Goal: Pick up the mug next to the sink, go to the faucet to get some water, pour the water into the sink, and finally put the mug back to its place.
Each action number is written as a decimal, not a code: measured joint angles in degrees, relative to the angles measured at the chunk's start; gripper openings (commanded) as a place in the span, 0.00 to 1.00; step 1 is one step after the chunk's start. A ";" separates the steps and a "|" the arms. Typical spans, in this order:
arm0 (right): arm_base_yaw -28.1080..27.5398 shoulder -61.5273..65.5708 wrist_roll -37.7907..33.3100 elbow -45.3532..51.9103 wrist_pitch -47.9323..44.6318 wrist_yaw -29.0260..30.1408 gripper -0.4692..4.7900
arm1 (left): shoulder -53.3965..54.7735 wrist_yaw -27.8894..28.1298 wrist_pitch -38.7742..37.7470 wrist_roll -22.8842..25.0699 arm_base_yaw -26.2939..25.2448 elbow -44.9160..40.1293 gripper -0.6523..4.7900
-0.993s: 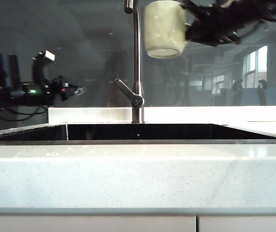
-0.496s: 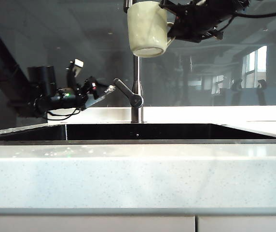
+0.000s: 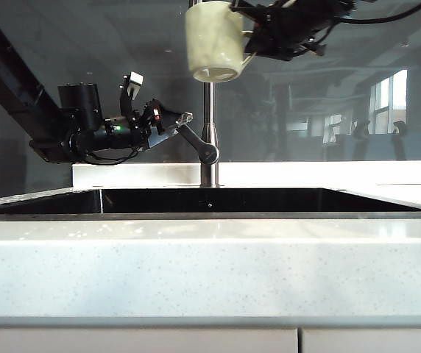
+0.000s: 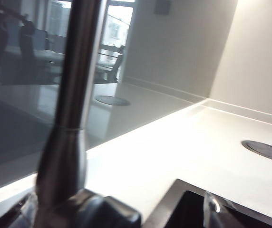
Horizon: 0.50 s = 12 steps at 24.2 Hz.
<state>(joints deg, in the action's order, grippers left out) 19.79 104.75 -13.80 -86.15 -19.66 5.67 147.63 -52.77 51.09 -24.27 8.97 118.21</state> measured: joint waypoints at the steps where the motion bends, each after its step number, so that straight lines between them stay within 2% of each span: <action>1: 0.17 0.50 0.13 -0.74 0.57 0.15 0.08 | 0.00 -0.48 0.07 0.00 0.13 0.07 1.00; 8: 0.98 2.43 1.27 -2.71 1.68 -0.17 0.08 | 0.00 -1.53 0.11 -1.20 0.59 0.09 1.00; 12: 0.94 2.43 1.25 -2.71 1.11 -0.74 0.08 | 0.00 -4.57 0.63 -2.47 0.59 0.20 1.00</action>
<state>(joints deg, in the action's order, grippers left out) 20.73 107.18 -12.56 -88.86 -18.55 4.93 147.63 -57.34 51.72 -26.74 9.56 118.41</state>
